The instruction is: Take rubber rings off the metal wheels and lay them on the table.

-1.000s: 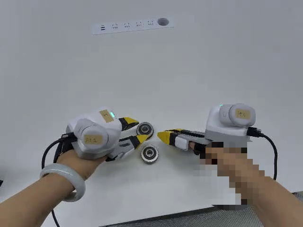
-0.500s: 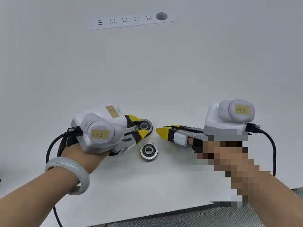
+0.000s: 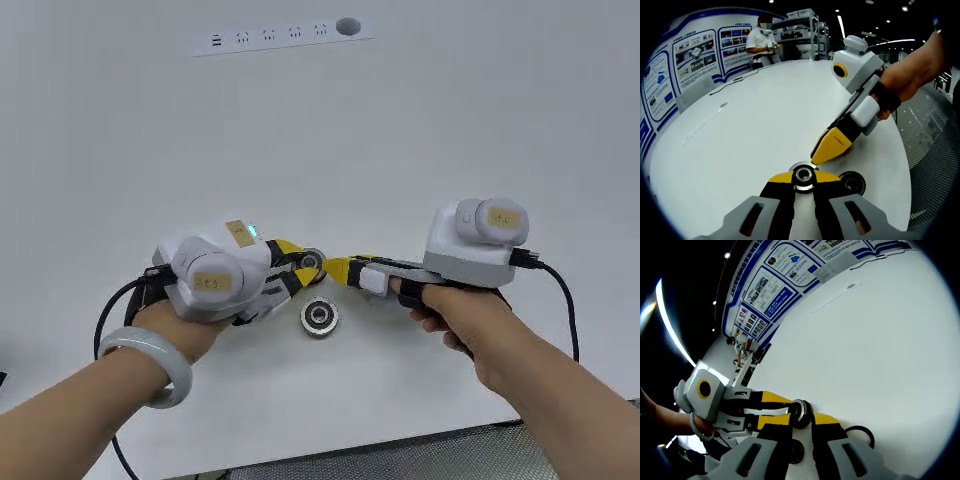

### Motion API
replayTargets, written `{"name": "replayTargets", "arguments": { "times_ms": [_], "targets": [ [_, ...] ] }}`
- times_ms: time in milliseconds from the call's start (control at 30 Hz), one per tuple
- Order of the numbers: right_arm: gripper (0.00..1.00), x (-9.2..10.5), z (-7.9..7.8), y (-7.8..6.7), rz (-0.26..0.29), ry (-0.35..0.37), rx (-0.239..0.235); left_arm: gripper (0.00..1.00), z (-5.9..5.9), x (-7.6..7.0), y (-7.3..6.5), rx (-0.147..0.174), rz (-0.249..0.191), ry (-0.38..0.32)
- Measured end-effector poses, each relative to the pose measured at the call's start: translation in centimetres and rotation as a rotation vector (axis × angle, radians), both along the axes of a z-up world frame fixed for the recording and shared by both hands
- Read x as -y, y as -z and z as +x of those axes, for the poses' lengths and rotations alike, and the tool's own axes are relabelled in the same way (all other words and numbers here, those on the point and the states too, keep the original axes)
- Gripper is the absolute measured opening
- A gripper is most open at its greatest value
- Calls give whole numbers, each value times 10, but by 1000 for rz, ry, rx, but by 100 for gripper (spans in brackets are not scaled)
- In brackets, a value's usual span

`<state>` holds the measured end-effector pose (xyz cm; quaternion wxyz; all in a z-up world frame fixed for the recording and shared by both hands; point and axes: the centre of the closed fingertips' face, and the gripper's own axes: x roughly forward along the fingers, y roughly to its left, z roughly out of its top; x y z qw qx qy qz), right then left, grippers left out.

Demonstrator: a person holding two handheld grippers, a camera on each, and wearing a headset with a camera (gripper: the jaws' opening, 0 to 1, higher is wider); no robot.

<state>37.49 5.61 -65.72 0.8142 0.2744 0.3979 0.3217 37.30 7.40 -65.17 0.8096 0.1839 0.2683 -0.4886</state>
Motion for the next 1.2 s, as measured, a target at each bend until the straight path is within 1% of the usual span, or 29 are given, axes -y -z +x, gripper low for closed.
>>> {"name": "replayTargets", "arguments": {
  "times_ms": [400, 467, 600, 800, 833, 867, 933, 1033, 1133, 1200],
  "targets": [
    [17, -7, 6, 6, 41, 5, -41, 14, 0, 0, 0, 0, -10, -10],
    [17, -8, 7, 7, 40, 2, -40, 14, 0, 0, 0, 0, -10, -11],
    [18, -11, 6, 3, 44, 0, -33, 14, 0, -1, 1, 0, -10, -10],
    [18, -10, 3, 0, 53, -6, -32, 14, 0, 0, 1, 0, -9, -11],
    [18, -9, 1, 2, 56, -12, -43, 14, 0, 0, 1, 0, -8, -11],
    [17, -8, 2, 2, 57, -9, -38, 14, -1, 0, 1, 0, -8, -10],
    [16, -8, -1, 1, 58, -14, -46, 14, 0, 0, 1, 2, -8, -9],
    [16, -7, -2, 0, 58, -12, -45, 14, -1, 0, 1, 1, -8, -10],
    [12, -5, -4, 0, 50, -16, -46, 14, -1, 0, 1, 1, -8, -10],
    [10, -5, -3, 0, 57, -13, -44, 14, -1, 0, 1, 1, -9, -10]
  ]
}}
